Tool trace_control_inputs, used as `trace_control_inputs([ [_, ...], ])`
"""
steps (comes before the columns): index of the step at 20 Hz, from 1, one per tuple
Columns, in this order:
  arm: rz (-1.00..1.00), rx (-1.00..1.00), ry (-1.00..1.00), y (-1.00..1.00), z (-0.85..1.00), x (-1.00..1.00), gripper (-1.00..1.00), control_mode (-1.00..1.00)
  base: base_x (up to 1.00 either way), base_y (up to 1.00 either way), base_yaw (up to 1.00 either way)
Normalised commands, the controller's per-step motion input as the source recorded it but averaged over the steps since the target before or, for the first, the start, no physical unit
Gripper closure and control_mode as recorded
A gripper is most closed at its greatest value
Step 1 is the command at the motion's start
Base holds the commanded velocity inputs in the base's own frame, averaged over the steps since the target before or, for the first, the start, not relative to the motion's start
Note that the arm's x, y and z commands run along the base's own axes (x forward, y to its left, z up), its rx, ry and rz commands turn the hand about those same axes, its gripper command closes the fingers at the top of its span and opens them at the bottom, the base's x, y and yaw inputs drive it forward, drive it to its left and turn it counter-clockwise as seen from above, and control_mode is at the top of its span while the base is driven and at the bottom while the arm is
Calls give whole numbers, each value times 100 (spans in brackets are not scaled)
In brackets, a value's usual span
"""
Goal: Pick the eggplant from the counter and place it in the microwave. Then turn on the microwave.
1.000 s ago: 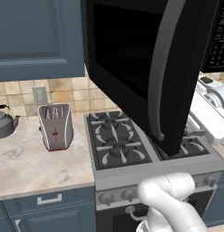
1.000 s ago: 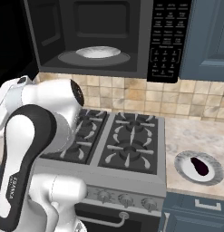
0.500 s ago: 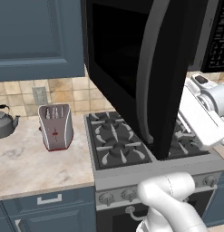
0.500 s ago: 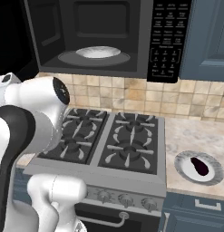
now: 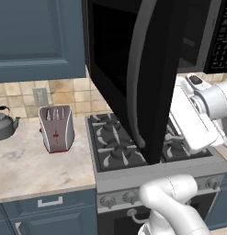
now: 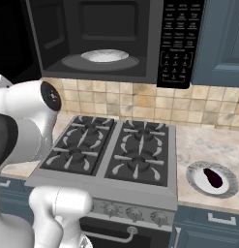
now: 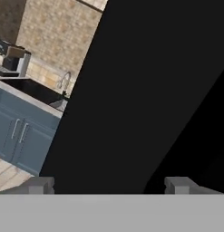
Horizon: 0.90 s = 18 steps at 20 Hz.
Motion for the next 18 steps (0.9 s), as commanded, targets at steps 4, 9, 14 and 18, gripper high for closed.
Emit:
trace_control_inputs([
  [4,-4,0,-4,22,0,11,-100,-100,0,0,0],
  [9,-4,0,-4,24,0,13,-100,-100,0,0,0],
  [14,-4,0,-4,25,0,14,-100,-100,0,0,0],
  [18,-4,0,-5,25,0,13,-100,-100,0,0,0],
])
